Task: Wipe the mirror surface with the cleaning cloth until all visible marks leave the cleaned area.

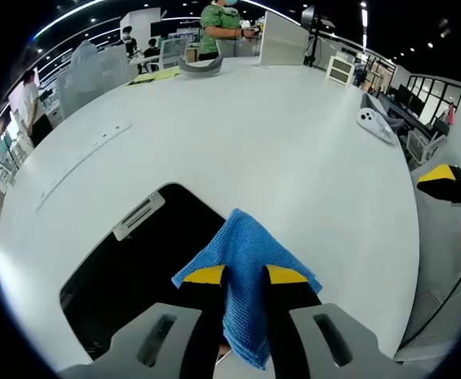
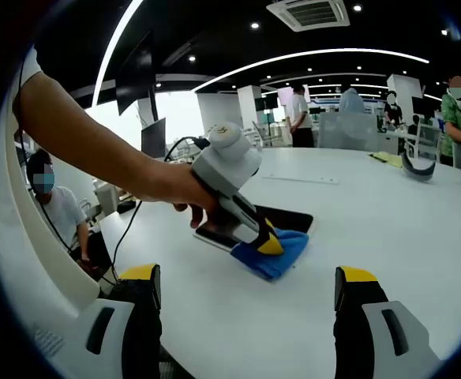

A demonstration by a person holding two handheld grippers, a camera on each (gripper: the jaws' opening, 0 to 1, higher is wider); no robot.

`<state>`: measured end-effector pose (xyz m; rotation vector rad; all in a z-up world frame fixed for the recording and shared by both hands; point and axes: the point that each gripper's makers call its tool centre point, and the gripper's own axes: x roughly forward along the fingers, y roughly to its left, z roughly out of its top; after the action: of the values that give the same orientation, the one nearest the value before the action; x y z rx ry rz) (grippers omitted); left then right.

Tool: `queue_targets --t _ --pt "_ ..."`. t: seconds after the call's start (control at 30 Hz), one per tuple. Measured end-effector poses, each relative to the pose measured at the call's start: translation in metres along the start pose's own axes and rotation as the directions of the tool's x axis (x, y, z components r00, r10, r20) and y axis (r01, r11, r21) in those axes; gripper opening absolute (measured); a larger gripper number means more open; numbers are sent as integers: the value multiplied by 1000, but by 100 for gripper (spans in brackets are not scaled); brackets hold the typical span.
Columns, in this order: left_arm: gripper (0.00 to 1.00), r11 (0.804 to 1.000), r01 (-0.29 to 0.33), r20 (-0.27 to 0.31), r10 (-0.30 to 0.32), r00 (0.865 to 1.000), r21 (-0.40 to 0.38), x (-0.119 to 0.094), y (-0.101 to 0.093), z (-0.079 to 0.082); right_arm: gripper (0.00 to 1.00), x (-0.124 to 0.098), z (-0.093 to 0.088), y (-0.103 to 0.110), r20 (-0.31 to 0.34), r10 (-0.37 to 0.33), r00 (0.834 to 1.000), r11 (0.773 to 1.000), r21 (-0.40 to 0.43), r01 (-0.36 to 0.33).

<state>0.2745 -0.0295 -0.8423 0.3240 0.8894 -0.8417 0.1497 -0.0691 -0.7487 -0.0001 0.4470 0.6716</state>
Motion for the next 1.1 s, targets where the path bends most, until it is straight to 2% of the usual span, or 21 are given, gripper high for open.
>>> queue_targets --t 0.37,1.1 --pt "23 999 -14 -9 14 1000 52 2 5 2 91 1 -1 -1 -2 -6 1000 1000 3 6" --pt "25 998 -54 -4 54 999 12 6 20 11 91 3 0 -9 -2 -10 1000 1000 11 10"
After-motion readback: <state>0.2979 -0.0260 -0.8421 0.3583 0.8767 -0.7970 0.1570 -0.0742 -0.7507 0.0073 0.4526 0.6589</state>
